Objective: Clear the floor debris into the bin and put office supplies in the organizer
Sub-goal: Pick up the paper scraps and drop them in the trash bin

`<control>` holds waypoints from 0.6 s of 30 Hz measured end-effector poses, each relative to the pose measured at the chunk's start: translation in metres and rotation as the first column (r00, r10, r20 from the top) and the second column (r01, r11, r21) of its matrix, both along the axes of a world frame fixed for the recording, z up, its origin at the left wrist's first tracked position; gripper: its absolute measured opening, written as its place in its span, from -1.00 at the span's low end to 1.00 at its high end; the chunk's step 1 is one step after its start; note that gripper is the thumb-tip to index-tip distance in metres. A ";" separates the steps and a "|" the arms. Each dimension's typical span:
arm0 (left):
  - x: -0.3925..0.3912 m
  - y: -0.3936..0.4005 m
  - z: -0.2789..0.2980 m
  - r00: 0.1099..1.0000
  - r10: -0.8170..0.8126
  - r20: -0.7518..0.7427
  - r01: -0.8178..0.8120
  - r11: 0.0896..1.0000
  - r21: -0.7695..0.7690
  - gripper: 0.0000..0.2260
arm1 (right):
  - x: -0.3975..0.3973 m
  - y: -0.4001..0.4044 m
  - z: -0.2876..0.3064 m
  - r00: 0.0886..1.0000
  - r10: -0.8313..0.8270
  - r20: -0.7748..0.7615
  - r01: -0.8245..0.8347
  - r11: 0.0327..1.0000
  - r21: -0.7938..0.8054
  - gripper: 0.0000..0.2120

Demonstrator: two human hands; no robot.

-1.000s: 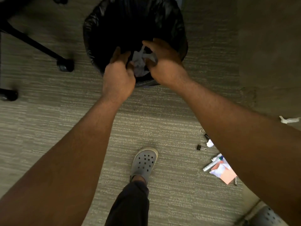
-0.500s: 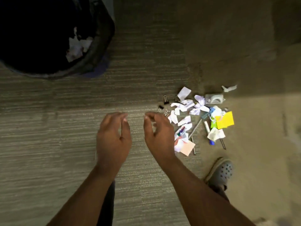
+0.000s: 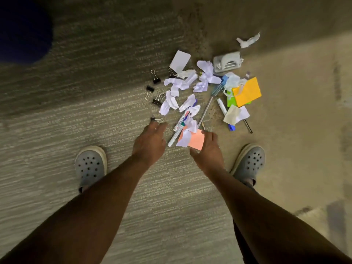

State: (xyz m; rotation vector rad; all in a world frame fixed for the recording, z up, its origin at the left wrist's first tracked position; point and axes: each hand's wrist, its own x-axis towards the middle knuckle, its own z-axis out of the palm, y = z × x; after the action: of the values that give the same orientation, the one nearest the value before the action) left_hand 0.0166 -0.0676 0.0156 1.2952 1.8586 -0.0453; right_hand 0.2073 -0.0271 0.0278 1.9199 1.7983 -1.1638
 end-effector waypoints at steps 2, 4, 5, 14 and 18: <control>0.008 0.013 -0.016 0.998 -0.035 -0.045 0.036 0.999 0.026 -0.41 | 0.001 0.007 -0.017 0.992 0.121 0.024 -0.121 0.993 -0.002 -0.20; 0.014 0.028 -0.029 0.990 -0.069 -0.125 0.082 0.991 0.104 -0.38 | -0.004 0.013 -0.034 0.957 0.282 0.072 -0.283 0.959 0.012 -0.10; 0.016 0.037 -0.035 0.982 -0.088 -0.170 0.113 0.983 0.147 -0.40 | -0.007 0.015 -0.043 0.938 0.335 0.088 -0.338 0.941 0.016 -0.07; 0.035 0.082 -0.078 0.970 -0.112 -0.215 0.143 0.980 0.137 -0.60 | -0.011 0.016 -0.087 0.927 0.372 0.046 -0.374 0.917 0.137 -0.49; 0.035 0.080 -0.079 0.971 -0.076 -0.226 0.111 0.983 0.147 -0.73 | 0.000 0.019 -0.086 0.895 0.445 0.018 -0.444 0.888 0.118 -0.62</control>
State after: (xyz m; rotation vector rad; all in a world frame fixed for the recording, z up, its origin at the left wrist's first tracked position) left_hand 0.0520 0.0124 -0.0634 1.5401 2.0196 -0.0962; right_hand 0.2068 -0.0079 -0.0585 1.4347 2.2014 -0.9207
